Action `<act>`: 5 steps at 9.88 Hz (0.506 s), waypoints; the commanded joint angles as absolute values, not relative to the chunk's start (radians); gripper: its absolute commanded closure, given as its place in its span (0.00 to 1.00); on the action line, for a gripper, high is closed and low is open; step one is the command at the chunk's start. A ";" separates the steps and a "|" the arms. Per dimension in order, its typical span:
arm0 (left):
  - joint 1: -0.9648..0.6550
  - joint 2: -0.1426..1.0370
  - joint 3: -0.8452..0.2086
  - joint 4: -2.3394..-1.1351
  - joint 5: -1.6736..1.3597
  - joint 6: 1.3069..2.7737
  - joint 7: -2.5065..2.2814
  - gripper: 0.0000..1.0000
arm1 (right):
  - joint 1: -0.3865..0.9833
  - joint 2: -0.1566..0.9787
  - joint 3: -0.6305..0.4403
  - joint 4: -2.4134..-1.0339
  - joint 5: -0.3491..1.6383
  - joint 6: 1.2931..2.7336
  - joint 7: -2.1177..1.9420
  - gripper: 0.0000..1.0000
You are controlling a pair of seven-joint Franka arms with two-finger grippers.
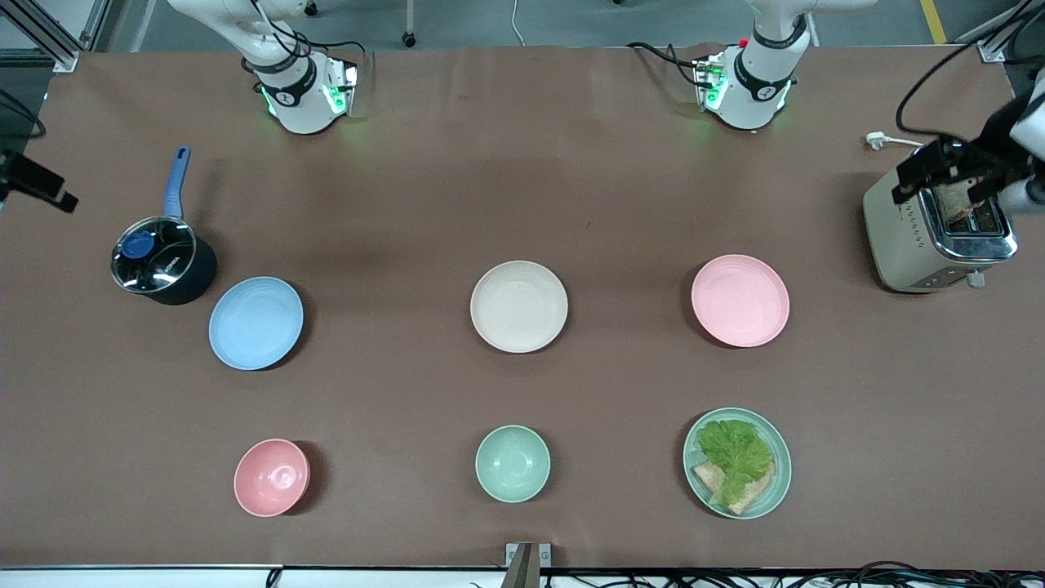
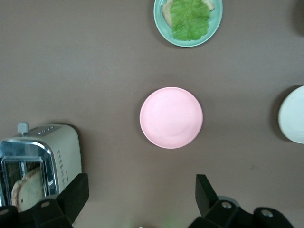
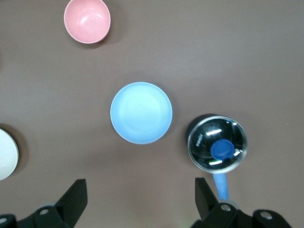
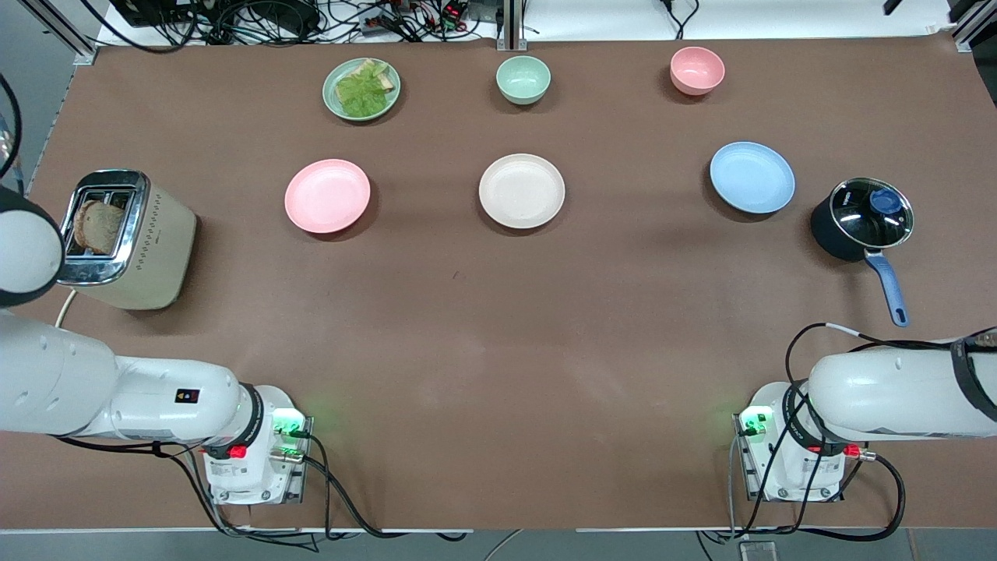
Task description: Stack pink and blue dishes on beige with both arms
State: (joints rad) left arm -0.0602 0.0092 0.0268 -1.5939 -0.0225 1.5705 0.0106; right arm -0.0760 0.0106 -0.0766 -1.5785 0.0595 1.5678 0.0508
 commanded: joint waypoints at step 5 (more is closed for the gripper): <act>-0.058 0.274 0.061 -1.985 -0.066 2.104 0.115 0.00 | -0.144 0.320 -0.113 -1.755 0.237 1.929 -0.249 0.00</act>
